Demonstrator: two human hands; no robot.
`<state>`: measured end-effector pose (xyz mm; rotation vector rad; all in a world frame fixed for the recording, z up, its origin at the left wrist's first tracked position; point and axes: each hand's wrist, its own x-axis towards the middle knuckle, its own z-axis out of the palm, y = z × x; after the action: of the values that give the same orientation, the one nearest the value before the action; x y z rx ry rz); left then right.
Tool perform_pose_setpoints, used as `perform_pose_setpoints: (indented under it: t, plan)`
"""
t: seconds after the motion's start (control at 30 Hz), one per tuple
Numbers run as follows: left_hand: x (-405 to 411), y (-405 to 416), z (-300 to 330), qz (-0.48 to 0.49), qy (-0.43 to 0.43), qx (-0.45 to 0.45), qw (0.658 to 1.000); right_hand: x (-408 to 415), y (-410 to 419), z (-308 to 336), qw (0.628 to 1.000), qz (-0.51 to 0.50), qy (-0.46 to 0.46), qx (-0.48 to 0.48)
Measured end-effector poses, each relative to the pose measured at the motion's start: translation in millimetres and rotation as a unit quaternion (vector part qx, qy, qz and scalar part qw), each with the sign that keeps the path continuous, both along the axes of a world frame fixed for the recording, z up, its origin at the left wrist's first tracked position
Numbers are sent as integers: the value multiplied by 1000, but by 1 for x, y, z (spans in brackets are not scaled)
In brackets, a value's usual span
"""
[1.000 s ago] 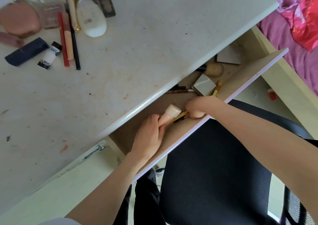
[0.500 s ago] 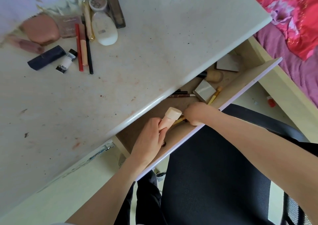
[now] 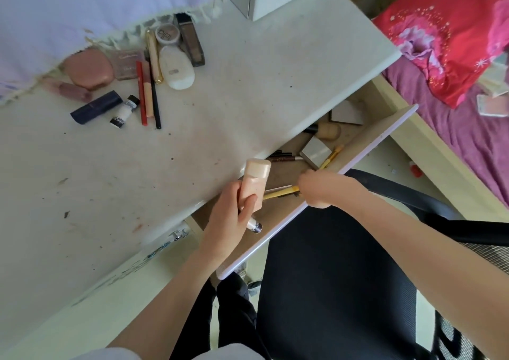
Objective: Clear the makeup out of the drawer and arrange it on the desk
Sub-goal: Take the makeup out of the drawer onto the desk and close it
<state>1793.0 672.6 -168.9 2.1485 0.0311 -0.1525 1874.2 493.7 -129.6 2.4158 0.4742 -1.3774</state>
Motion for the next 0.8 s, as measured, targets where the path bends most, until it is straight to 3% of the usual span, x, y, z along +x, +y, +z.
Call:
perform_pose_setpoints:
  t: [0.1, 0.17, 0.23, 0.33, 0.5, 0.63, 0.8]
  plan:
    - [11, 14, 19, 63, -7, -25, 998, 8, 1, 24, 990, -105, 19, 96]
    - [22, 29, 29, 110, 2, -48, 993, 17, 10, 39, 950, -228, 37, 208]
    - [35, 47, 38, 142, 24, -68, 987, 27, 24, 47, 873, -364, 42, 322]
    - [56, 77, 43, 182, 48, -68, 980, 46, 57, 38, 724, -519, 75, 448]
    - [89, 127, 38, 241, 53, -26, 969, 83, 126, 19, 573, -674, 76, 461]
    - [120, 152, 30, 258, 43, 13, 965, 114, 156, 8, 552, -710, -8, 436]
    - [155, 157, 27, 244, 13, -15, 970, 141, 177, 3, 537, -724, -68, 428]
